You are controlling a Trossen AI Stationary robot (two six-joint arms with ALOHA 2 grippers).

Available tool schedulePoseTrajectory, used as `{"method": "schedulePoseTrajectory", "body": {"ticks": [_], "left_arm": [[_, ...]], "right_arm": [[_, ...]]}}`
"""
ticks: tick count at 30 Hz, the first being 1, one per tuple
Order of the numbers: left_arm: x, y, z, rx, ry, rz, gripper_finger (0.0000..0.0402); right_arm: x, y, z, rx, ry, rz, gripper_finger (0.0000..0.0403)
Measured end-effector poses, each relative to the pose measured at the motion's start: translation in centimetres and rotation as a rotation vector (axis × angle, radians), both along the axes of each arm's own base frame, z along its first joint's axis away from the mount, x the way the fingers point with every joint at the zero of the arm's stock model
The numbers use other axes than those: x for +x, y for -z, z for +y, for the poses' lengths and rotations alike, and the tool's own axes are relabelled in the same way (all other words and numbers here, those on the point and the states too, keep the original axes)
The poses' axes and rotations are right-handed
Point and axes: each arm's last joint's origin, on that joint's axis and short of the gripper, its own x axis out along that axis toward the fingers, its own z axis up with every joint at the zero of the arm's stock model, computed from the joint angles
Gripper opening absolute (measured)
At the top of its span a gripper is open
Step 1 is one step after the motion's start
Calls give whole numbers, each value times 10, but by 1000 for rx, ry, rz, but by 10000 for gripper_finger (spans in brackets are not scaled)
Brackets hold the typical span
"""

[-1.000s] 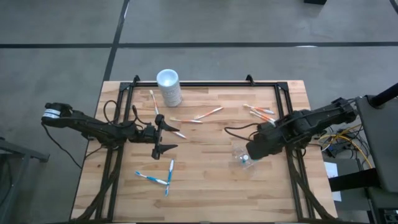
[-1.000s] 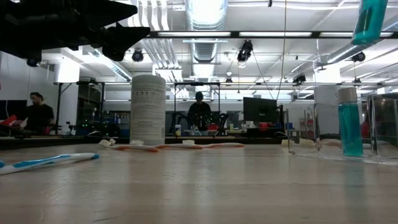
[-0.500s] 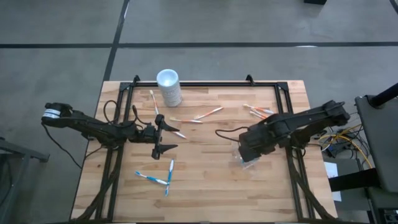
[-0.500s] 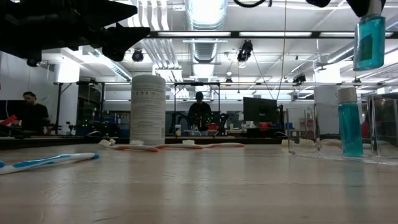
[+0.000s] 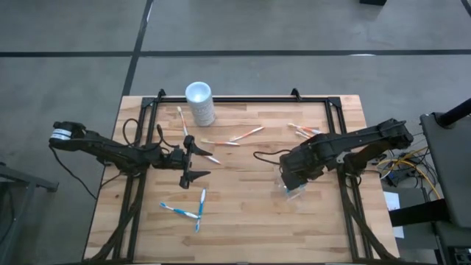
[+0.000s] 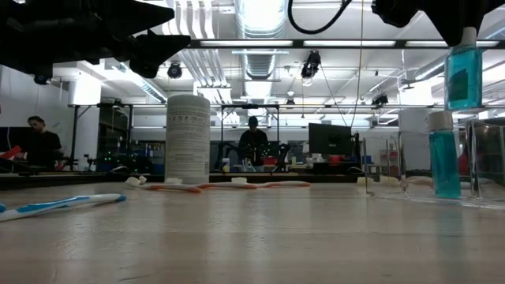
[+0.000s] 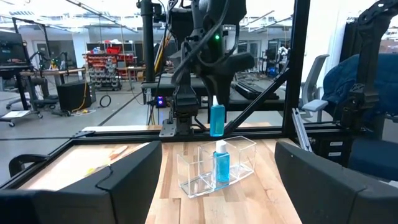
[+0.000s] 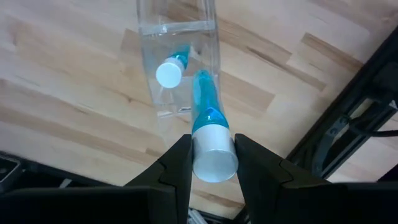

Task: Pick & Place toothbrushing station
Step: Put the mouthwash into the middle section of the transparent organizer

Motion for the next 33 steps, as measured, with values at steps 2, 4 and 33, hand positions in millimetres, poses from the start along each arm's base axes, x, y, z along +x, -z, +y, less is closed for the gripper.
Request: {"method": "schedulePoseTrajectory", "body": {"ticks": [2,4,33], "left_arm": [[0,0,0,0,0,0,319],[0,0,0,0,0,0,319],[0,0,0,0,0,0,319]], "right_arm": [[1,4,0,-1,-3,0,100],[0,8,0,-3,-10,10,100],[6,60,1,8,-19,-33,100]]}}
